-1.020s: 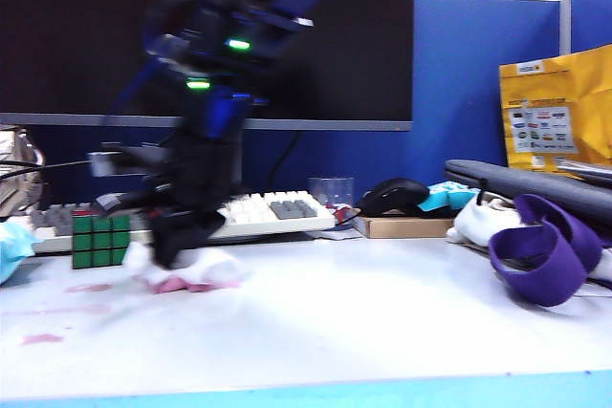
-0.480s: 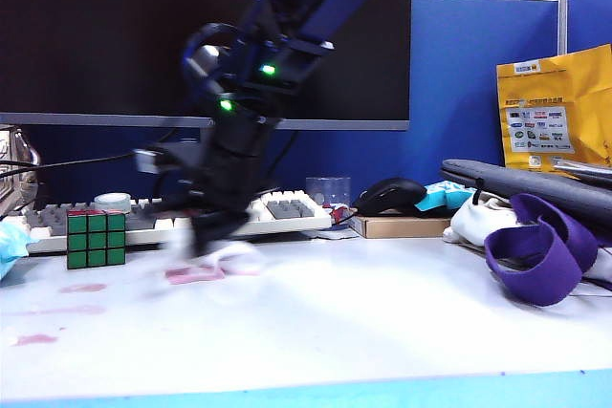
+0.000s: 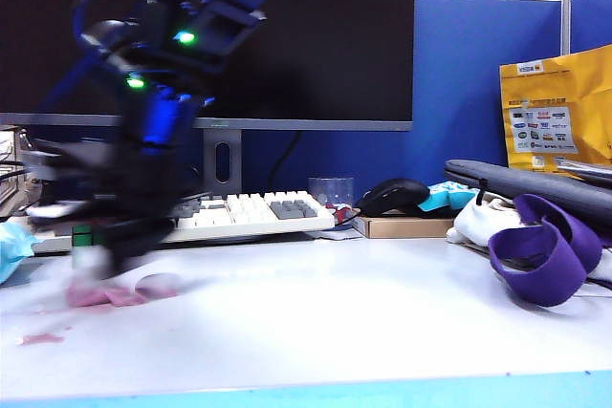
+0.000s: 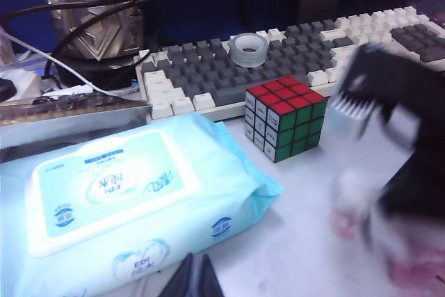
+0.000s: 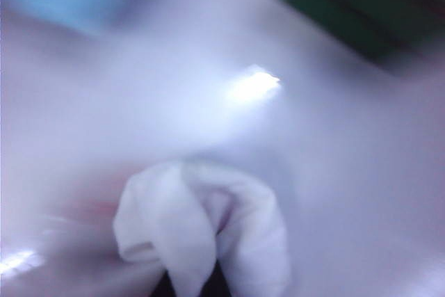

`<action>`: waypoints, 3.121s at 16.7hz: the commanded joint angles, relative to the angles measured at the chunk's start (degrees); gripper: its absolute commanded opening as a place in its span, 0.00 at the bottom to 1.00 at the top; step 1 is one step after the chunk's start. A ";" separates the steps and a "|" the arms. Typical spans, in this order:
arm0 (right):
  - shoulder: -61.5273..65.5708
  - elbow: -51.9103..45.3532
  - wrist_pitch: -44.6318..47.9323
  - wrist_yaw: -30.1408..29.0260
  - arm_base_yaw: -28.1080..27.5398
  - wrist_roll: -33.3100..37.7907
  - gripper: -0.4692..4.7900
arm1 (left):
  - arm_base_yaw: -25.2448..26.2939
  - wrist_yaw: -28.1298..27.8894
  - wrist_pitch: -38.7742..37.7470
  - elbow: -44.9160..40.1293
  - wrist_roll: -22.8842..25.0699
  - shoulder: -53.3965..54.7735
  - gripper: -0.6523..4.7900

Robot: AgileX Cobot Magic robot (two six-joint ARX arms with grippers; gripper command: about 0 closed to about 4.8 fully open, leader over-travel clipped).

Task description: Use the wet wipes on the table to wipe the cherry juice off the table, then put the wipes back on the table.

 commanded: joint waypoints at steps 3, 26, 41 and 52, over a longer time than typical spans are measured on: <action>0.37 -0.46 -6.21 5.16 -11.54 3.67 0.09 | 0.07 -0.15 -0.76 -0.04 0.00 -0.13 0.16; 0.02 3.76 -12.61 -8.28 -3.72 -2.29 0.09 | 0.07 -0.15 -0.76 -0.04 -0.02 -0.15 0.16; 0.04 3.74 -10.23 -1.05 -0.79 -3.54 0.09 | 0.07 -0.15 -0.74 -0.04 0.00 -0.13 0.16; -1.79 3.74 -1.18 -8.39 -3.50 -2.43 0.52 | 0.07 -0.15 -0.76 -0.04 0.00 -0.15 0.16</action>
